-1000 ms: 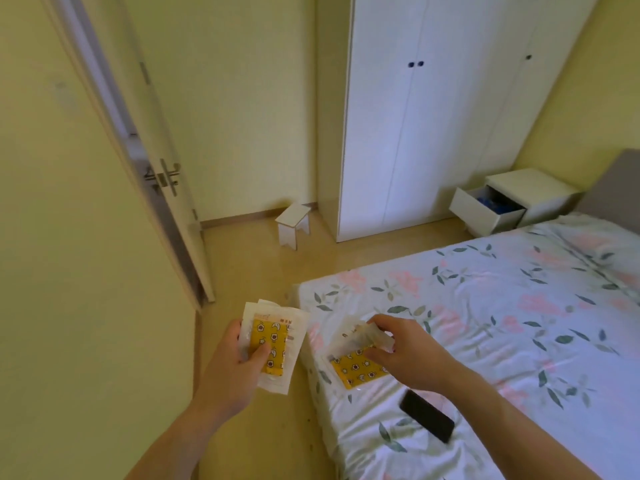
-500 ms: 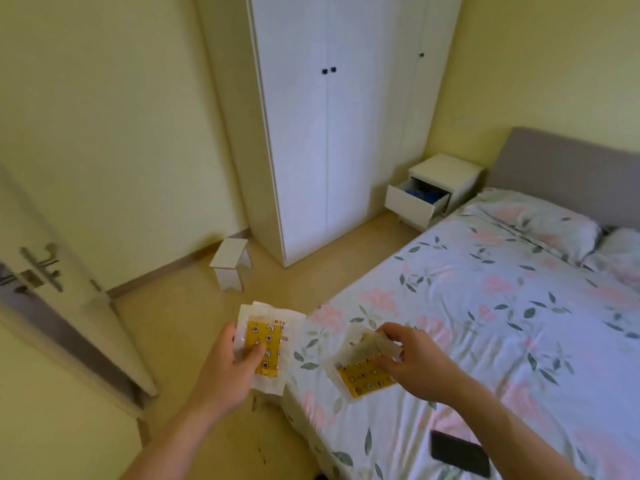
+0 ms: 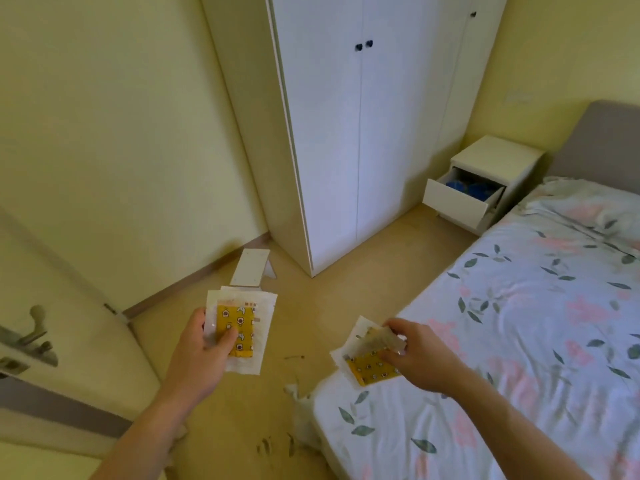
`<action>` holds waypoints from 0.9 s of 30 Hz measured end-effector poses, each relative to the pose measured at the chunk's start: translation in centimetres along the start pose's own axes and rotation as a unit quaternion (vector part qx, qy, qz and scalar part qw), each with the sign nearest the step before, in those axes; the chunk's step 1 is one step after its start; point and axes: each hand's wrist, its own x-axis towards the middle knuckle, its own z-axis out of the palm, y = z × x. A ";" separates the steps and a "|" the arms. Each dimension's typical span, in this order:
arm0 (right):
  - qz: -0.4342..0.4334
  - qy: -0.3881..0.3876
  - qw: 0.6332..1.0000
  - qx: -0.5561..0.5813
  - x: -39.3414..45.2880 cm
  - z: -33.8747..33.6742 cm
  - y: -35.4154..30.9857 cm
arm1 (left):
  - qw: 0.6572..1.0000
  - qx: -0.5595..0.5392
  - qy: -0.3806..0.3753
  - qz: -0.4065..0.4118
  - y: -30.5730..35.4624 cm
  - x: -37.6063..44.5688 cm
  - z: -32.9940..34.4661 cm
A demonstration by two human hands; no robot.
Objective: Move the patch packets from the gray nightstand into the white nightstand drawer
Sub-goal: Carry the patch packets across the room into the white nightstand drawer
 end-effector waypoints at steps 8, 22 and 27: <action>-0.010 -0.018 1.000 -0.006 13.8 1.1 -7.8 | 0.999 -0.028 -0.022 -0.014 -0.8 13.4 -2.3; 0.093 0.099 0.991 0.009 30.5 3.4 -16.1 | 0.985 -0.010 -0.172 0.017 -0.3 40.2 -5.8; 0.156 0.172 0.972 0.029 30.9 0.8 -14.6 | 0.963 -0.020 -0.266 0.038 3.8 45.4 -0.3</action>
